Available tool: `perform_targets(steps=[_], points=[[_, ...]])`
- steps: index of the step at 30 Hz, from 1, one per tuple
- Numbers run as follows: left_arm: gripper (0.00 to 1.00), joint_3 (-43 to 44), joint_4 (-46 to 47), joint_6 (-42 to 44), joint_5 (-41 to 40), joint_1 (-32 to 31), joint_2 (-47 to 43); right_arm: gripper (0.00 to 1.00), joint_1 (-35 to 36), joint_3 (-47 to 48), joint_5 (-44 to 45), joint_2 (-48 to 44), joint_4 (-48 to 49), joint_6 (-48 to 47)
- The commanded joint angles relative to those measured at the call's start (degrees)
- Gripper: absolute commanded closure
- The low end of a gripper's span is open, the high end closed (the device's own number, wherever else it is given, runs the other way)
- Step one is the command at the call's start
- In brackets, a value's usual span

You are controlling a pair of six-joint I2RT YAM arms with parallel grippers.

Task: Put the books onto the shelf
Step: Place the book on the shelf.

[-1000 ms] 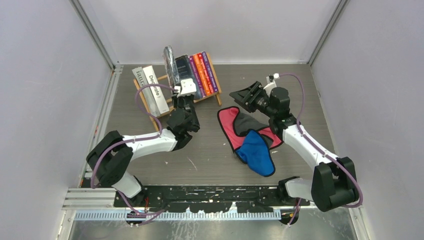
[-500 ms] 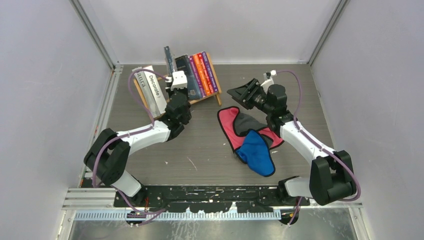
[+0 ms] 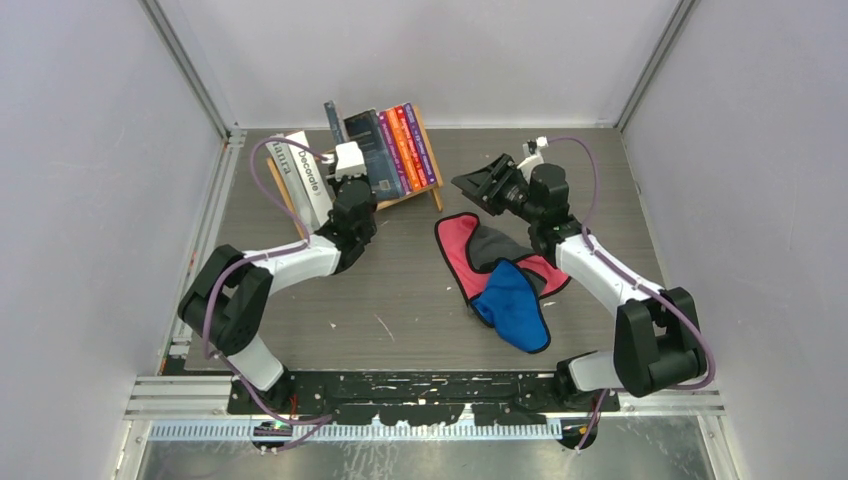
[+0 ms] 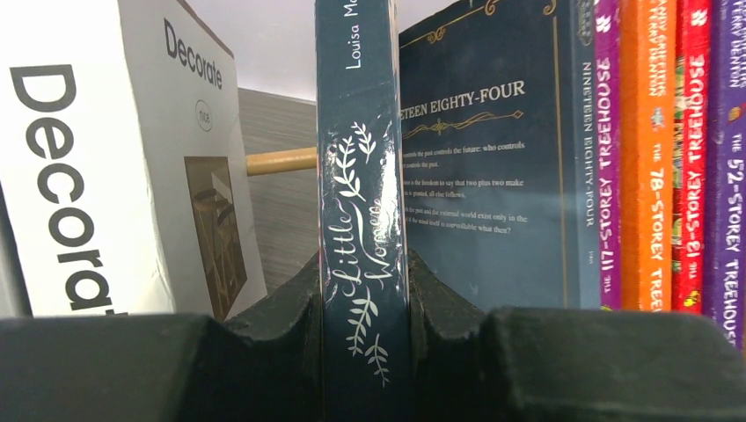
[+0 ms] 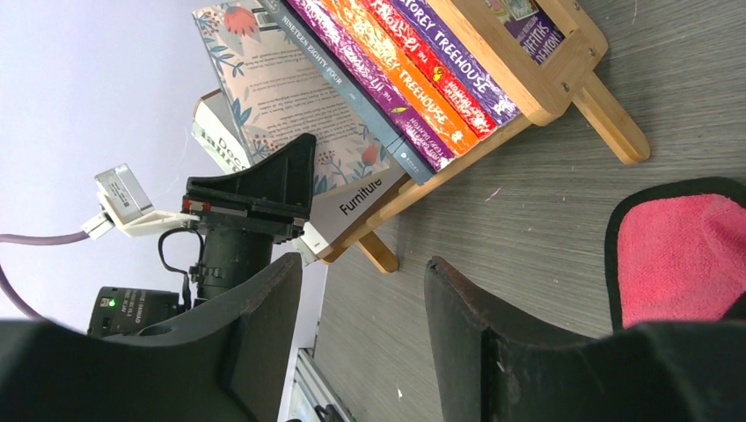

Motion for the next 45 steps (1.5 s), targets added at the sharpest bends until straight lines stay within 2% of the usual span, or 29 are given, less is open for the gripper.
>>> perform_targets(steps=[1, 26, 32, 35, 45], points=[[1.0, 2.32, 6.27, -2.21, 0.88, 0.32, 0.59, 0.41, 0.27, 2.88, -0.33, 0.65, 3.91, -1.07], [1.0, 1.34, 8.19, -4.98, -0.28, 0.31, 7.91, 0.41, 0.26, 0.82, -1.39, 2.69, 6.19, -1.26], [0.8, 1.52, 8.08, -5.68, -0.04, 0.35, 9.23, 0.41, 0.28, 0.64, -1.5, 3.03, 6.37, -1.71], [0.66, 1.54, 7.46, -6.07, 0.02, 0.33, 8.87, 0.41, 0.28, 0.64, -1.67, 3.25, 6.46, -1.77], [0.52, 1.06, 3.91, -8.13, 0.96, 0.34, 5.97, 0.41, 0.25, 0.31, -2.11, 3.07, 7.19, -0.99]])
